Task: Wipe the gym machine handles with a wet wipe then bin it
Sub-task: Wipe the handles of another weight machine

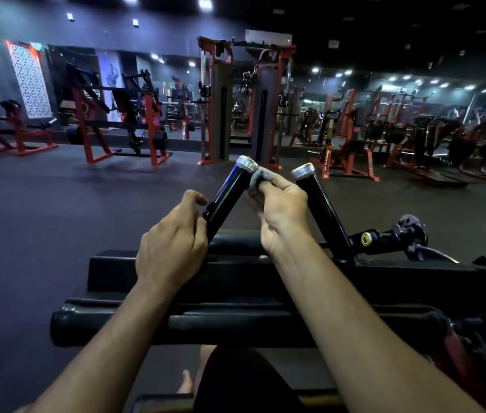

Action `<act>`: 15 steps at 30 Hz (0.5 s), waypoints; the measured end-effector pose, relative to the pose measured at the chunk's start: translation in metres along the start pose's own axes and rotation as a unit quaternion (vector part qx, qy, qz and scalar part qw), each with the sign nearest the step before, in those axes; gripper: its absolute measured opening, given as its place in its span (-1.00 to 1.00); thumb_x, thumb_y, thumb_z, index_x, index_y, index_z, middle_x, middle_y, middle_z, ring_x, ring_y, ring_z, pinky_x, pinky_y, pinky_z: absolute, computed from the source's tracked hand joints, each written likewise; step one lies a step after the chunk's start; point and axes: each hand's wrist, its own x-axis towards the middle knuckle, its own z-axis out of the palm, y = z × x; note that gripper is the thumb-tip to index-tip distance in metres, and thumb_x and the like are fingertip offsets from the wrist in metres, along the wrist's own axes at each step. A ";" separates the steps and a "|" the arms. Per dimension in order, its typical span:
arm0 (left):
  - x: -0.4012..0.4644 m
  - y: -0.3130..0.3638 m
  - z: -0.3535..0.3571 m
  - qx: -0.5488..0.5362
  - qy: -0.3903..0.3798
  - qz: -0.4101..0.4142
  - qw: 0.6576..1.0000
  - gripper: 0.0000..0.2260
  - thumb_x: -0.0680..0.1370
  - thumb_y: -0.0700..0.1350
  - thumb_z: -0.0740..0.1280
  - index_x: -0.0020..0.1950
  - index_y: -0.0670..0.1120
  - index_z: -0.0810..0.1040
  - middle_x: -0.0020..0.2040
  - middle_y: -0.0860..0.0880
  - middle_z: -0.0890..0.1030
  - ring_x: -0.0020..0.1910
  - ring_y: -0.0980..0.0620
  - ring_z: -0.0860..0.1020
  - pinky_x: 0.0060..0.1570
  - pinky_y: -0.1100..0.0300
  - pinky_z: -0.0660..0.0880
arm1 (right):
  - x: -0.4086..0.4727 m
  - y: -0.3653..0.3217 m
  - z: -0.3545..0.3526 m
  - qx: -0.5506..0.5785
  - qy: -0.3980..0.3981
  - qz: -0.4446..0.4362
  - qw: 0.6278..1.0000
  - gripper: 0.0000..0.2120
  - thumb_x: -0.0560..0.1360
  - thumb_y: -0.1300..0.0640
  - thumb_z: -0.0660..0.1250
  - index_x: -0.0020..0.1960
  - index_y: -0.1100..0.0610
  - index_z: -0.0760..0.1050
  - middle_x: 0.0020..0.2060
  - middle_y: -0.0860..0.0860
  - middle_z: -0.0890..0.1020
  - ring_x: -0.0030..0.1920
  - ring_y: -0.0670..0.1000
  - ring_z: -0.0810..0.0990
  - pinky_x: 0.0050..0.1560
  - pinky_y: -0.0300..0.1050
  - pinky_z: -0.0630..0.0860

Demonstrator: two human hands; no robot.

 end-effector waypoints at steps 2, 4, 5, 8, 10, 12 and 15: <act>0.000 0.000 0.000 0.006 0.001 -0.001 1.000 -0.89 0.67 -0.05 0.16 0.18 0.10 0.37 0.03 0.06 0.62 -0.21 -0.02 0.41 -0.16 0.06 0.29 | 0.006 0.003 0.011 -0.008 0.000 0.008 1.000 -0.64 0.57 0.47 0.15 -0.09 0.14 0.64 -0.24 0.06 0.65 -0.24 0.01 0.57 -0.15 -0.12 0.57; 0.000 0.000 0.000 0.007 0.003 -0.001 1.000 -0.91 0.66 -0.05 0.16 0.15 0.10 0.37 0.04 0.05 0.63 -0.20 -0.01 0.40 -0.17 0.07 0.28 | 0.006 0.011 0.012 -0.043 -0.025 0.028 0.998 -0.61 0.59 0.46 0.11 -0.14 0.11 0.60 -0.29 0.02 0.63 -0.28 -0.02 0.56 -0.29 -0.21 0.50; 0.001 0.000 0.000 0.006 0.002 -0.001 1.000 -0.91 0.66 -0.05 0.16 0.15 0.10 0.37 0.04 0.05 0.63 -0.20 0.00 0.40 -0.16 0.06 0.27 | 0.004 0.014 0.007 -0.066 -0.043 0.035 0.996 -0.63 0.60 0.44 0.13 -0.15 0.10 0.59 -0.29 0.01 0.64 -0.27 -0.03 0.59 -0.30 -0.22 0.53; 0.001 0.002 -0.001 0.002 -0.003 -0.008 1.000 -0.92 0.65 -0.04 0.17 0.13 0.11 0.37 0.04 0.04 0.64 -0.20 -0.06 0.44 -0.16 0.07 0.27 | 0.000 0.013 -0.014 -0.106 -0.079 0.016 0.991 -0.70 0.58 0.43 0.23 -0.17 0.13 0.59 -0.27 0.03 0.65 -0.24 -0.05 0.60 -0.25 -0.25 0.56; 0.000 0.003 -0.001 0.009 -0.001 -0.012 1.000 -0.93 0.65 -0.02 0.18 0.12 0.12 0.37 0.05 0.04 0.64 -0.14 -0.17 0.54 -0.15 0.06 0.27 | 0.005 0.007 -0.018 -0.087 -0.076 -0.004 0.993 -0.71 0.56 0.46 0.23 -0.18 0.16 0.59 -0.32 0.03 0.64 -0.32 -0.07 0.59 -0.32 -0.26 0.54; -0.001 0.003 -0.001 0.016 0.002 -0.009 1.000 -0.93 0.65 -0.02 0.18 0.13 0.11 0.36 0.05 0.04 0.64 -0.07 -0.22 0.58 -0.16 0.06 0.26 | 0.014 0.004 -0.011 -0.056 -0.066 -0.011 0.996 -0.71 0.57 0.47 0.21 -0.15 0.19 0.61 -0.39 0.01 0.64 -0.39 -0.06 0.57 -0.32 -0.22 0.54; -0.001 0.003 -0.002 0.011 0.005 -0.003 1.000 -0.92 0.65 -0.02 0.17 0.13 0.12 0.36 0.05 0.06 0.64 -0.11 -0.18 0.56 -0.16 0.07 0.26 | 0.017 0.010 0.002 -0.065 -0.088 -0.008 0.994 -0.66 0.56 0.49 0.13 -0.08 0.21 0.63 -0.30 0.05 0.65 -0.37 -0.05 0.51 -0.32 -0.18 0.45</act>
